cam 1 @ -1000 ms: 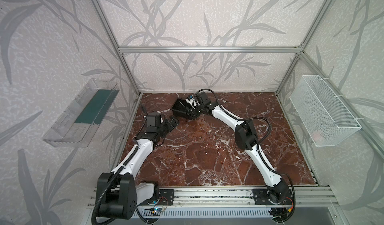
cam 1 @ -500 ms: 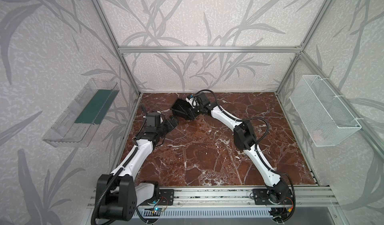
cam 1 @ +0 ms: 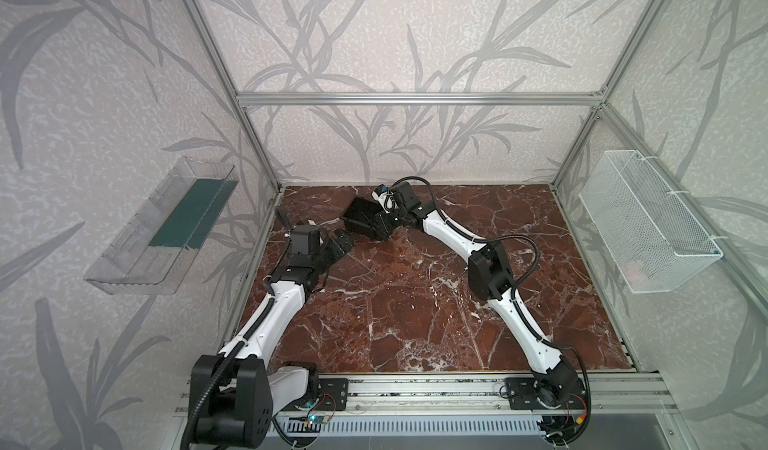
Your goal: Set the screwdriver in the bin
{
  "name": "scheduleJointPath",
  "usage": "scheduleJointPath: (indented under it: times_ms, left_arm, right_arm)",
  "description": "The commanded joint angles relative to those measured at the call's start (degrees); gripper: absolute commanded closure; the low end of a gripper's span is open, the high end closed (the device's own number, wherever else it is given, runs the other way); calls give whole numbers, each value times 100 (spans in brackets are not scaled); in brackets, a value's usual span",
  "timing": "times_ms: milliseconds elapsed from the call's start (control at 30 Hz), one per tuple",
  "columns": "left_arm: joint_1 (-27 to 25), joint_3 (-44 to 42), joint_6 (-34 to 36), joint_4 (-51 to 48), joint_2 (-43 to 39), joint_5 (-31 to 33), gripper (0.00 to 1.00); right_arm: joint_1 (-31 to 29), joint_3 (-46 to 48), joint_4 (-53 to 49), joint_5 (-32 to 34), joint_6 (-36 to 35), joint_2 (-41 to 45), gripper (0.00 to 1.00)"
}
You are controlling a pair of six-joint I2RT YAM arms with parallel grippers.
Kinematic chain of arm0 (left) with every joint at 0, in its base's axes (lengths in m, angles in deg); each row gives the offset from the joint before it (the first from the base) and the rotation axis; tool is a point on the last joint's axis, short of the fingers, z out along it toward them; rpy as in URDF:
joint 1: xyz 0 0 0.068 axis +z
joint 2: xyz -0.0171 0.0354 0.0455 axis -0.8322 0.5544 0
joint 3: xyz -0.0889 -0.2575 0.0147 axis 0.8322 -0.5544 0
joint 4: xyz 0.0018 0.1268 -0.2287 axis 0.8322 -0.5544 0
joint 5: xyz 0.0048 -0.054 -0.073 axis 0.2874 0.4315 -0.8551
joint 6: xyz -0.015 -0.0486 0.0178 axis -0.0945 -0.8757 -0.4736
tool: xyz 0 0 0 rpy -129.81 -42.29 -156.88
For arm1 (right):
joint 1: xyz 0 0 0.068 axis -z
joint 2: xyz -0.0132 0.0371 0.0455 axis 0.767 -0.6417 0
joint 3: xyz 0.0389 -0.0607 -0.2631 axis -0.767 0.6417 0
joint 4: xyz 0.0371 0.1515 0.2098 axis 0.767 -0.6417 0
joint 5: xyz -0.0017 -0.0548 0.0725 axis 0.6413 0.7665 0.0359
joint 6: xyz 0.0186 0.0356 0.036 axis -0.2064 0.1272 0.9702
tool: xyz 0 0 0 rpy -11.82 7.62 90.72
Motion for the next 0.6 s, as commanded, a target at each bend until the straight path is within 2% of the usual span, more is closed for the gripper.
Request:
scheduleJointPath:
  times_ms: [0,100,267,333,467,567]
  left_arm:
    - [30,-160,150,514,-341,1102,1]
    - [30,-412,443,974,-583,1836,1]
    - [30,-834,1088,1453,-759,3113,1]
    - [38,-1056,1305,1795,-714,3424,1]
    - [48,-1239,2058,2217,-358,3837,1]
    - [59,-1287,2679,2542,-24,4324,1]
  right_arm:
    - [161,414,171,-52,155,1087,34]
    - [404,1725,704,138,294,2026,26]
    - [989,5003,2693,913,715,3952,7]
    - [1271,6023,3152,1157,852,4612,0]
    - [1728,7409,3178,1947,686,5684,1]
    - [1855,8276,3154,3289,526,6342,1]
